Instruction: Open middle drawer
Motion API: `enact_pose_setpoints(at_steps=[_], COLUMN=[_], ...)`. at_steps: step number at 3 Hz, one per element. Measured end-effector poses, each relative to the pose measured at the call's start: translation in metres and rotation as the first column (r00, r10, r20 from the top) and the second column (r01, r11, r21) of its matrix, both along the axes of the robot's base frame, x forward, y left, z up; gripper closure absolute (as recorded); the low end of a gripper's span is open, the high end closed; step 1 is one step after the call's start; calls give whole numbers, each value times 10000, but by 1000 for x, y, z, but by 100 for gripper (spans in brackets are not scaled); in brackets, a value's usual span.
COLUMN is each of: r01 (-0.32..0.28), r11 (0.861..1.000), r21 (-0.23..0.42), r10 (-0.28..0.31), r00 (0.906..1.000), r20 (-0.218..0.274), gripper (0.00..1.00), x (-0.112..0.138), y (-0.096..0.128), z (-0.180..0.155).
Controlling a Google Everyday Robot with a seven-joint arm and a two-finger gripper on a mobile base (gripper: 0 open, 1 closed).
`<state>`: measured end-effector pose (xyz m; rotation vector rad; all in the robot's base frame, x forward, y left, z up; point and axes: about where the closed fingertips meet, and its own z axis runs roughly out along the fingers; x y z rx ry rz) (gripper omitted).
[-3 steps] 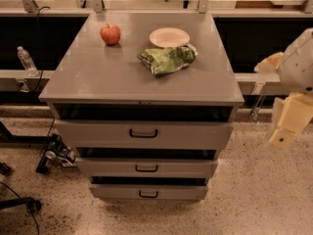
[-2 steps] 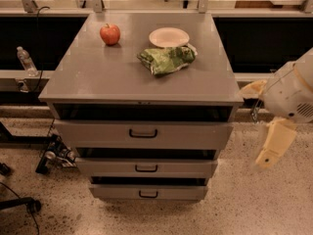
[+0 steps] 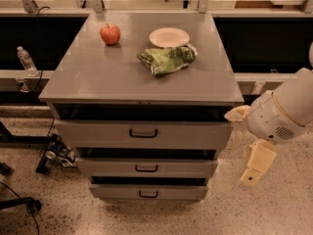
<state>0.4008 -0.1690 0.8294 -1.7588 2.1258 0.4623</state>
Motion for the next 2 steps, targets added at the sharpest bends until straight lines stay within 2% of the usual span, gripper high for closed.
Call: enact_pose_setpoints(at_steps=[2], r01=[-307], r11=[9975], r21=[632], r10=[338], r00=[9983], r20=[-481], gripper=[0], x=[-1], y=[10], z=[-77])
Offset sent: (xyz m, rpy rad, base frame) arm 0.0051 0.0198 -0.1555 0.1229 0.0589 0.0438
